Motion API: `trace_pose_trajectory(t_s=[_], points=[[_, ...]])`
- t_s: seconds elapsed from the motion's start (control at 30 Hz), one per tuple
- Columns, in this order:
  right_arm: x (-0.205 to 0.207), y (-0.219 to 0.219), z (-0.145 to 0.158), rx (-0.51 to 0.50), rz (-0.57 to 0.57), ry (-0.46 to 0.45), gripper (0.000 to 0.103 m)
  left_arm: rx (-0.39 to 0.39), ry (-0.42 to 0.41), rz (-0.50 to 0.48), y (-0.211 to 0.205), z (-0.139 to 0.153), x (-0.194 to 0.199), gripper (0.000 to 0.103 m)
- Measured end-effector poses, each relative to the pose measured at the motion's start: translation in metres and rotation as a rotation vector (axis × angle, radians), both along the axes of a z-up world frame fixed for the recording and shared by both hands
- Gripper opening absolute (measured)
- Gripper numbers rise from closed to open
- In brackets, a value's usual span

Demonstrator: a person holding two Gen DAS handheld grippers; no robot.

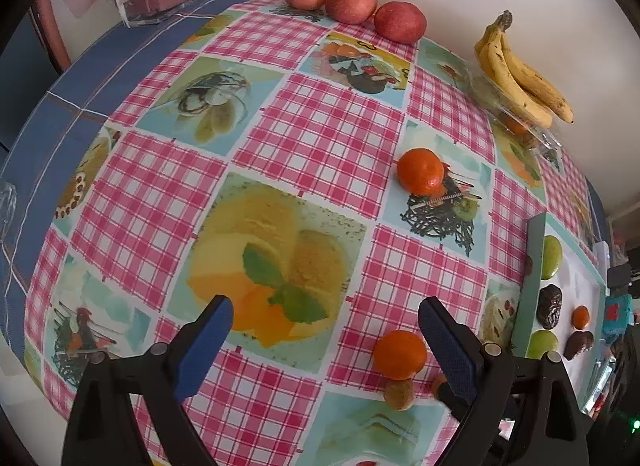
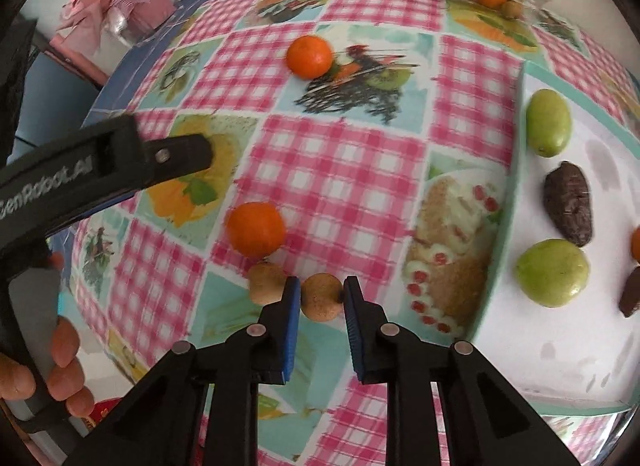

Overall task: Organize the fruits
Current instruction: 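Grasp a small round brown fruit with the right tool while the left tool grasps a mandarin, then carry the mandarin and small brown fruit over the white tray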

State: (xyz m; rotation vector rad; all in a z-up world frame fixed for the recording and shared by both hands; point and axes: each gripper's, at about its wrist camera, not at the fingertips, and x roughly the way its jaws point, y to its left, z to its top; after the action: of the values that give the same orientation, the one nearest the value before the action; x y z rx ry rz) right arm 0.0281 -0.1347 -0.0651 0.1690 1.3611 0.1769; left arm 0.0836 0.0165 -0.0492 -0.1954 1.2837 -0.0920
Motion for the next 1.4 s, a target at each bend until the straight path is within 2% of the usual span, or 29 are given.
trace_pose_trajectory(t_s=[0.27,0.37,0.63,0.7,0.93,1.03,1.4], points=[[0.002,-0.028,0.001,-0.050,-0.083,-0.012,0.023,-0.056,0.025,-0.036,-0.010,-0.002,-0.001,0.095],[0.002,-0.037,-0.001,-0.039,-0.105,-0.009,0.023,-0.069,0.044,-0.055,-0.015,-0.005,-0.002,0.085],[0.000,-0.040,-0.002,-0.029,-0.109,-0.008,0.023,-0.127,0.105,-0.106,-0.028,-0.014,-0.007,0.074],[0.001,-0.040,-0.002,-0.026,-0.110,-0.008,0.023,-0.131,0.112,-0.113,-0.030,-0.015,-0.007,0.064],[0.000,-0.041,-0.002,-0.023,-0.113,-0.007,0.023,-0.135,0.139,-0.134,-0.034,-0.019,-0.009,0.049],[0.001,-0.041,-0.003,-0.022,-0.115,-0.007,0.023,-0.131,0.143,-0.150,-0.038,-0.022,-0.009,0.038],[0.004,-0.038,-0.006,-0.018,-0.107,0.002,0.024,-0.118,0.106,-0.140,-0.034,-0.017,-0.007,0.037]])
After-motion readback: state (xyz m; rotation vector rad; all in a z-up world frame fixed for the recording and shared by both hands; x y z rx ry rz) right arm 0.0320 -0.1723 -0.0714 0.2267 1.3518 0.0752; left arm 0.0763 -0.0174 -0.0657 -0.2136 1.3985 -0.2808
